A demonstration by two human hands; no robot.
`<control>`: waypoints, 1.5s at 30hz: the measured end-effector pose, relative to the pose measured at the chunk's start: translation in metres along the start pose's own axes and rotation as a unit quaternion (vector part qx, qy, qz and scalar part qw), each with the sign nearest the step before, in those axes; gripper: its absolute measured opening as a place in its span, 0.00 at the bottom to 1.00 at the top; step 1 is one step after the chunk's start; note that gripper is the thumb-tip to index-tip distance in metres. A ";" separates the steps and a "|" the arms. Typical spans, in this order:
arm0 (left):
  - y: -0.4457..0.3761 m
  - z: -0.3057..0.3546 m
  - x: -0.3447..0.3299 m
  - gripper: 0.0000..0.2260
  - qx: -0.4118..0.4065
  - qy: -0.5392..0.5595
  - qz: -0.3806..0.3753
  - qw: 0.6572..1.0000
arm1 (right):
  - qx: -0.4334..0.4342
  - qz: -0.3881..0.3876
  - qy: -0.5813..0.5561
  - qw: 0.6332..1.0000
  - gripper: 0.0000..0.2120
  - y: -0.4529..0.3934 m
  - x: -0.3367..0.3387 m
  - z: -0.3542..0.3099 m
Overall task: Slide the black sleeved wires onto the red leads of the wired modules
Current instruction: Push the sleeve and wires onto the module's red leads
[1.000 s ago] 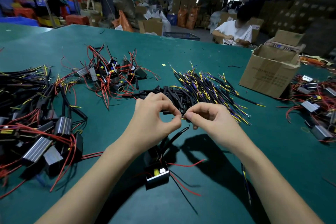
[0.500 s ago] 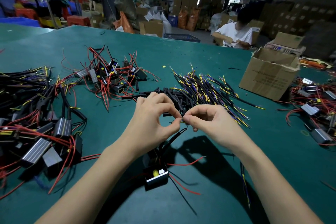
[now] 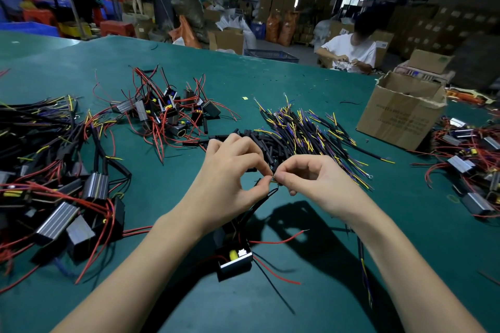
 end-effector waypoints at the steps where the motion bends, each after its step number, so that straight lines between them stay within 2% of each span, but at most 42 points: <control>1: 0.000 0.000 0.000 0.04 -0.002 0.001 0.000 1.000 | 0.001 -0.004 0.003 1.000 0.06 0.000 0.001 -0.001; 7: 0.000 0.000 -0.002 0.03 0.010 0.010 0.006 1.000 | 0.020 -0.012 0.052 0.998 0.05 -0.001 0.004 -0.006; 13: 0.000 0.000 -0.003 0.03 0.045 0.029 0.019 0.998 | 0.076 0.008 0.136 0.988 0.06 -0.003 0.003 -0.015; 23: -0.002 0.004 0.001 0.02 0.035 0.027 0.051 0.998 | 0.030 -0.029 0.057 0.997 0.05 -0.007 0.006 -0.017; 38: -0.002 -0.001 0.004 0.02 0.063 -0.007 0.072 0.995 | 0.047 0.024 0.085 0.995 0.07 -0.016 -0.006 -0.019; 45: -0.003 -0.001 0.005 0.03 0.131 0.052 0.079 0.987 | 0.084 0.062 0.094 0.990 0.05 -0.017 -0.012 -0.024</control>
Point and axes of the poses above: each hand's wrist, its own y-axis away from the middle knuckle, its own x-axis out of the back of the hand, z = x × y, the point moved 1 cm from there along -y, towards the middle knuckle, and after that the axes turned 1 degree about z, right-handed, at the moved point
